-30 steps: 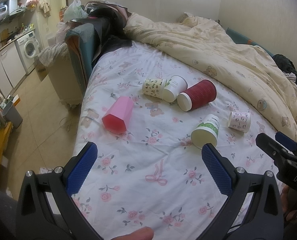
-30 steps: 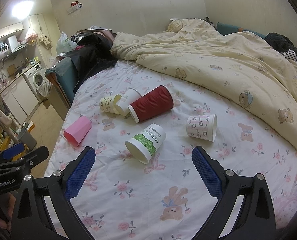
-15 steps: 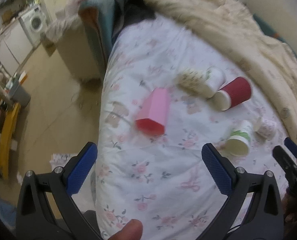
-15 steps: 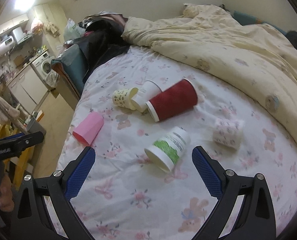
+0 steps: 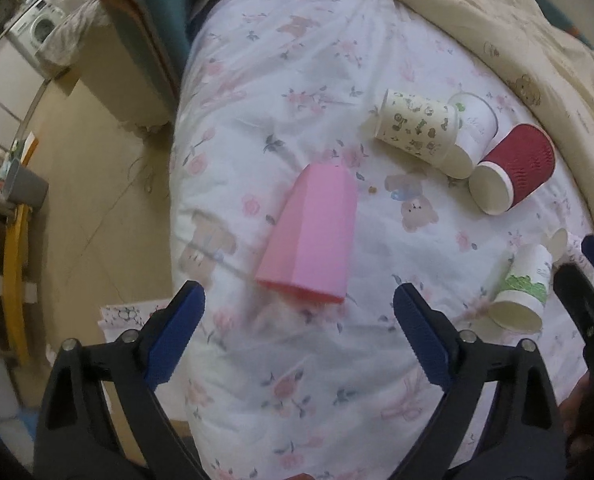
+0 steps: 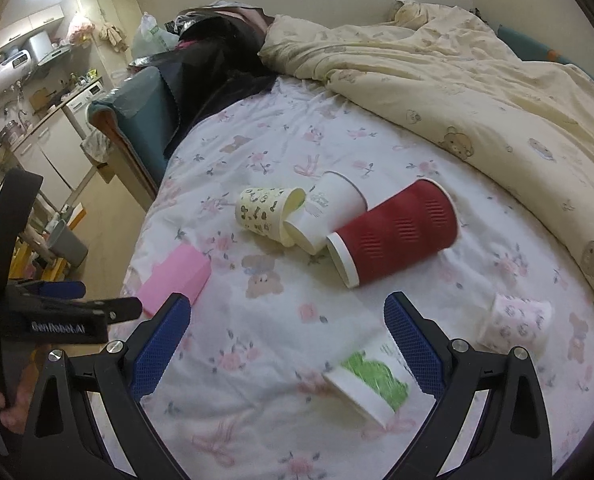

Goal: Flip cup upside down
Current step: 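Move the left tool to the pink hexagonal cup and close on it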

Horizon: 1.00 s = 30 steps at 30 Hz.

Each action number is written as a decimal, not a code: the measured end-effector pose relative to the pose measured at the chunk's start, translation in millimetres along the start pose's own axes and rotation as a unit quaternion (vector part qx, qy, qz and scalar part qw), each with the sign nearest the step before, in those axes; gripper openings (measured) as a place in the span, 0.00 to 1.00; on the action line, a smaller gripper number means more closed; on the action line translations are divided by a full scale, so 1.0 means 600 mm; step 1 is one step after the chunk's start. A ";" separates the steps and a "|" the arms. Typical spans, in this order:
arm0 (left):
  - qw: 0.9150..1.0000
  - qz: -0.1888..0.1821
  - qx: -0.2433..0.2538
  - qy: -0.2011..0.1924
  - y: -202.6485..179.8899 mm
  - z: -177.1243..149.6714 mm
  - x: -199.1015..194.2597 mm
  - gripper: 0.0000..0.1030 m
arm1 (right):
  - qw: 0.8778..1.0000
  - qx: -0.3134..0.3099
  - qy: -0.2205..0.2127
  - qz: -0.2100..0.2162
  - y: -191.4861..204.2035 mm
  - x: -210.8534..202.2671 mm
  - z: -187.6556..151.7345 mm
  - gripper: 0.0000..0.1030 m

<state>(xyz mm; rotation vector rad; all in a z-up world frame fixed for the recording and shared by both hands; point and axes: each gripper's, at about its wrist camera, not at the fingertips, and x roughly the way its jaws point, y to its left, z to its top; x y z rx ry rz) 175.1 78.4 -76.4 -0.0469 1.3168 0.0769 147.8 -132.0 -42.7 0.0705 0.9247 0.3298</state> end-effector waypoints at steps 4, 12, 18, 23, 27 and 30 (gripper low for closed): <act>1.000 0.005 0.008 -0.006 -0.004 0.021 0.022 0.91 | 1.000 0.003 0.006 -0.010 0.000 0.032 0.014 0.97; 0.999 0.011 0.025 0.030 -0.023 0.049 0.103 0.74 | 1.000 0.017 0.004 -0.018 -0.016 0.056 0.026 0.97; 0.999 0.013 0.031 0.032 -0.030 0.050 0.116 0.58 | 1.000 0.016 0.008 -0.021 -0.026 0.052 0.023 0.97; 1.000 -0.002 0.015 0.021 -0.028 0.037 0.080 0.57 | 0.999 0.018 0.010 -0.025 -0.028 0.043 0.022 0.97; 1.000 -0.022 -0.012 0.019 -0.028 0.014 0.033 0.57 | 0.999 0.022 0.005 -0.027 -0.031 0.024 0.021 0.97; 0.999 -0.035 -0.017 0.015 -0.042 -0.012 -0.004 0.57 | 0.999 0.034 -0.002 -0.026 -0.037 -0.006 0.018 0.97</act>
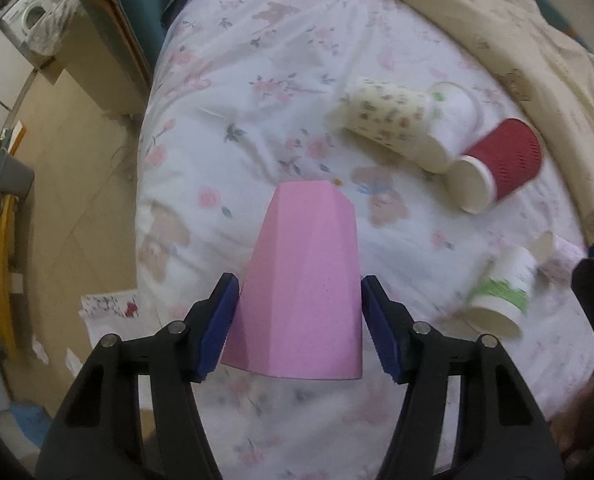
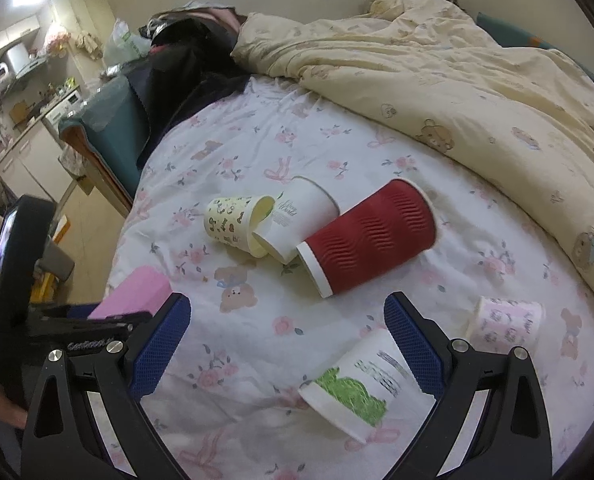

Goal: Flip cup upside down
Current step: 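Move the left tool to the pink hexagonal cup and close on it, then lift the pink cup with the left tool and stand it on the bed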

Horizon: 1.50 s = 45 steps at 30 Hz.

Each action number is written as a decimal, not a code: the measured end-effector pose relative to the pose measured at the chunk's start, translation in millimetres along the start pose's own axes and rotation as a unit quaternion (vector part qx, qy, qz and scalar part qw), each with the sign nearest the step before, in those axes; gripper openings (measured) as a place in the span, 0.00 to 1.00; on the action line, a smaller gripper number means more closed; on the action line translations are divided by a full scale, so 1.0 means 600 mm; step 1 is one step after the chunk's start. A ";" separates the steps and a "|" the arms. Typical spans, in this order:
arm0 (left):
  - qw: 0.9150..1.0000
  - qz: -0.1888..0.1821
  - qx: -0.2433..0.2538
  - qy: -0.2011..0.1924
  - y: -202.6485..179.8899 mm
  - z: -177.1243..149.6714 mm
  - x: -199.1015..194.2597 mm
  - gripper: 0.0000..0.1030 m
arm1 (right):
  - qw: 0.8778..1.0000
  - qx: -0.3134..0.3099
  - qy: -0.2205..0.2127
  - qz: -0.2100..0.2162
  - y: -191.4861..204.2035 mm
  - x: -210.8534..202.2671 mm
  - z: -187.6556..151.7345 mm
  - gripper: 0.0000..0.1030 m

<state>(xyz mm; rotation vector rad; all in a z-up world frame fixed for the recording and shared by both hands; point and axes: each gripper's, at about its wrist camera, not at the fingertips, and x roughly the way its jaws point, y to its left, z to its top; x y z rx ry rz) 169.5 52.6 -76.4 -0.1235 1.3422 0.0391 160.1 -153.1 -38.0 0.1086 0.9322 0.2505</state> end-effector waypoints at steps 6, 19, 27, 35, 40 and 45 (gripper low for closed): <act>0.999 -0.026 -0.012 -0.016 -0.030 -0.059 -0.067 0.57 | 1.000 0.005 -0.018 0.003 -0.005 -0.089 -0.017 0.97; 0.994 -0.081 -0.065 0.032 -0.109 -0.223 -0.073 0.57 | 0.999 0.031 -0.029 -0.028 -0.107 -0.249 -0.142 0.97; 0.991 -0.073 -0.097 0.051 -0.158 -0.266 -0.012 0.57 | 0.995 0.094 -0.031 -0.027 -0.178 -0.253 -0.190 0.97; 0.990 -0.059 -0.111 0.068 -0.182 -0.255 0.046 0.57 | 0.993 0.114 -0.027 -0.025 -0.194 -0.249 -0.193 0.97; 0.990 -0.055 -0.108 0.075 -0.192 -0.254 0.062 0.57 | 0.994 0.109 -0.023 -0.022 -0.190 -0.241 -0.191 0.97; 0.989 -0.061 -0.102 0.086 -0.192 -0.250 0.076 0.57 | 0.993 0.108 -0.030 -0.032 -0.191 -0.240 -0.186 0.97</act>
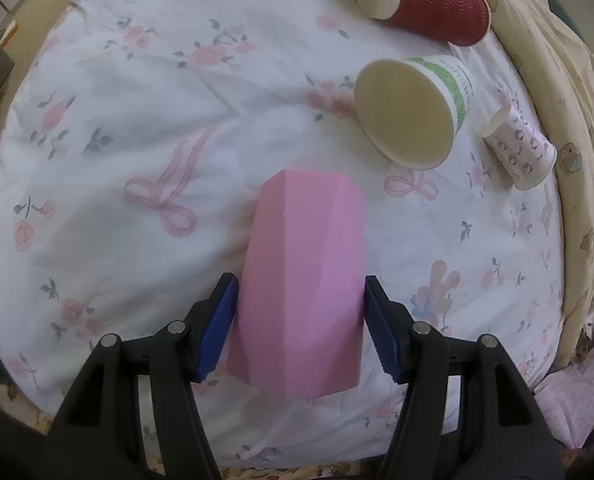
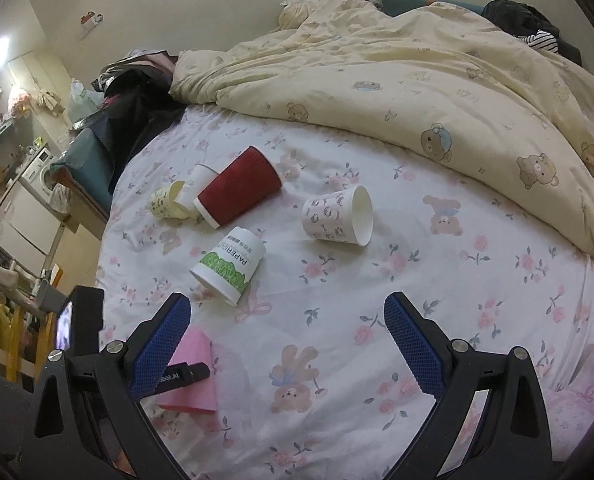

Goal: Flip cup upside down
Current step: 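Lift the pink cup with the left tool and stand it on the bed, then open the left tool and pull it back from the pink cup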

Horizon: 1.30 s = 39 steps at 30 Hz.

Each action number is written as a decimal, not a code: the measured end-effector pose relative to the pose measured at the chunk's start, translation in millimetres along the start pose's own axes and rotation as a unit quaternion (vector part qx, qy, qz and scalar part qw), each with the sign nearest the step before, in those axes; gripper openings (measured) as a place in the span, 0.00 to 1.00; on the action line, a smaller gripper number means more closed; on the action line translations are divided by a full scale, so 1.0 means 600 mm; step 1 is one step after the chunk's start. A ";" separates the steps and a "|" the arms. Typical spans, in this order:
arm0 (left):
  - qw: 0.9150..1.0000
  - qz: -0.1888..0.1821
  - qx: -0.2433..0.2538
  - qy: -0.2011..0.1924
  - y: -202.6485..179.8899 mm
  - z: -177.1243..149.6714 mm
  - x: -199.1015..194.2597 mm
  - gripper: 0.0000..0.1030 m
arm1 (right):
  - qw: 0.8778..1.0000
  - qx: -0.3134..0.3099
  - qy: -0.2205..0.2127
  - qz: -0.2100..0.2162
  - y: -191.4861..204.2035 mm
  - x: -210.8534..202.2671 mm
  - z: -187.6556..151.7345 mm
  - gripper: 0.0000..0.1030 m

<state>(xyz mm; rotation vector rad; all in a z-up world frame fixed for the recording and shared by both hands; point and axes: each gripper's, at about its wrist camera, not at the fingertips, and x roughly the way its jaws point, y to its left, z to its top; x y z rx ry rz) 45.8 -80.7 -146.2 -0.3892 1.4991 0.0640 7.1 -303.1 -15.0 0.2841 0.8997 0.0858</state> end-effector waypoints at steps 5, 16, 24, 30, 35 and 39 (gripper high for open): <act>1.000 0.003 0.004 -0.005 -0.006 0.001 -0.001 0.58 | 1.000 0.004 0.003 0.000 -0.002 0.002 -0.001 0.97; 0.999 -0.011 0.026 -0.017 -0.014 0.012 -0.041 0.91 | 1.000 0.005 0.005 0.001 -0.003 0.005 0.001 0.97; 0.997 -0.011 0.053 -0.060 -0.007 0.010 -0.119 0.91 | 1.000 0.007 0.002 0.006 0.000 0.003 0.000 0.97; 0.990 0.015 0.073 -0.120 0.024 0.012 -0.176 0.91 | 1.000 0.004 0.003 0.006 0.004 0.004 0.000 0.97; 0.986 0.008 0.078 -0.150 0.055 0.015 -0.208 0.91 | 1.000 -0.001 0.002 0.004 0.010 0.005 -0.002 0.97; 0.980 -0.001 0.102 -0.170 0.069 0.010 -0.227 0.91 | 1.000 -0.005 0.006 0.002 0.012 0.008 -0.004 0.97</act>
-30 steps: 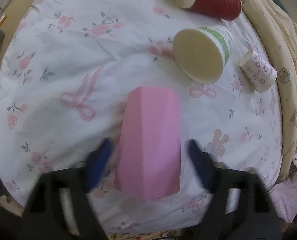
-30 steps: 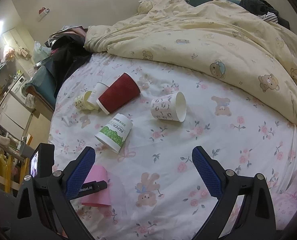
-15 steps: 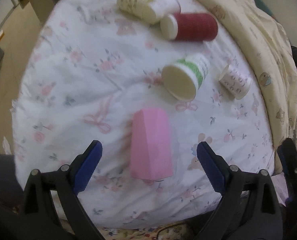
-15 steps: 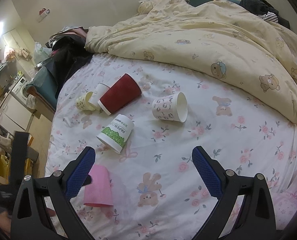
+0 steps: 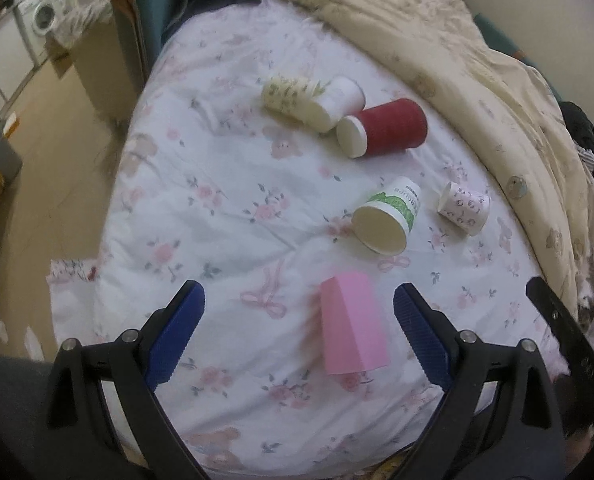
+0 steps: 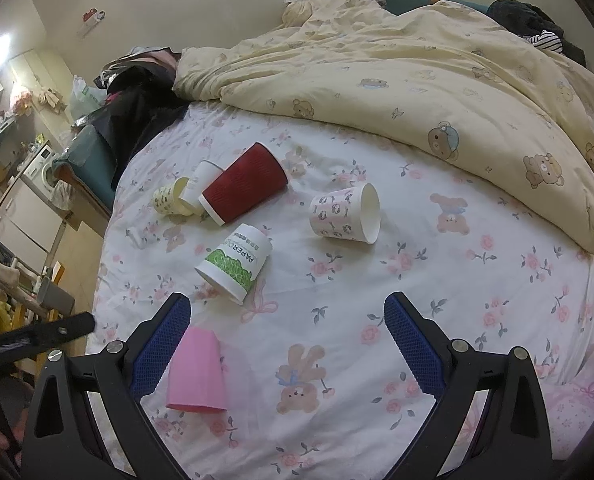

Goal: Flip cup upside down
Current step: 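Open the left tool and pull it back from the pink cup, then close the right tool around the pink cup's body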

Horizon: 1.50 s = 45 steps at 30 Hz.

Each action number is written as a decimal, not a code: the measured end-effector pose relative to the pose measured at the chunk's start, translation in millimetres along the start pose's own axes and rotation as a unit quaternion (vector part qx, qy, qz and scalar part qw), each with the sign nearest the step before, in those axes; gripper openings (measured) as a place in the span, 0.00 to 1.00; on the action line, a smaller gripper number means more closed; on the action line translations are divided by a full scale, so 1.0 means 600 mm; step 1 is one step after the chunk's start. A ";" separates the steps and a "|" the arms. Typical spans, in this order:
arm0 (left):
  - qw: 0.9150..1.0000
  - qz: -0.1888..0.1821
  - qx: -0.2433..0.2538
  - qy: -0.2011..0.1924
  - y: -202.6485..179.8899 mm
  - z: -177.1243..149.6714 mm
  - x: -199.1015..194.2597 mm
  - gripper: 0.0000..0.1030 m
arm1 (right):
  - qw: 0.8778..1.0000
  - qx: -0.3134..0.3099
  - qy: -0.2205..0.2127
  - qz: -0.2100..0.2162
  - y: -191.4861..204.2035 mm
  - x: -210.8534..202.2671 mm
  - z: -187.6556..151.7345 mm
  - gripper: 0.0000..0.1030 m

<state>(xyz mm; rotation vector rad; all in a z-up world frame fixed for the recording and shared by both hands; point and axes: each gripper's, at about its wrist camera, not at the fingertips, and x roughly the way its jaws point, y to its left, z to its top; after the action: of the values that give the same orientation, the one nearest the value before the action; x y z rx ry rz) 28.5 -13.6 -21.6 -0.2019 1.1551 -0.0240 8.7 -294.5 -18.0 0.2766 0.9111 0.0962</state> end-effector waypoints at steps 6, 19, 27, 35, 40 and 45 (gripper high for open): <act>0.999 0.014 0.024 -0.043 0.021 -0.008 -0.026 0.91 | 1.000 -0.001 0.017 -0.011 0.001 0.014 -0.004 0.97; 0.996 0.048 0.021 -0.066 0.063 -0.017 -0.009 0.91 | 0.999 -0.019 0.041 -0.017 0.013 0.039 -0.014 0.97; 0.998 0.049 -0.010 -0.048 0.082 -0.009 0.004 0.91 | 0.997 -0.022 0.076 0.019 0.027 0.064 -0.015 0.97; 0.998 0.048 -0.019 -0.039 0.088 -0.005 0.007 0.91 | 0.961 -0.024 0.239 0.138 0.083 0.164 -0.033 0.74; 0.998 0.048 -0.021 -0.029 0.087 -0.005 0.014 0.91 | 0.929 0.013 0.334 0.157 0.104 0.247 -0.052 0.60; 0.999 0.044 -0.021 -0.021 0.082 -0.003 0.020 0.91 | 0.913 0.039 0.374 0.158 0.112 0.297 -0.060 0.60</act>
<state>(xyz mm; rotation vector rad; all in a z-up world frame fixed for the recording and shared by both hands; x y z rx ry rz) 27.3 32.7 -41.5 -0.1867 1.1224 0.0823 91.4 -187.3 -156.7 0.4757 1.6294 0.4929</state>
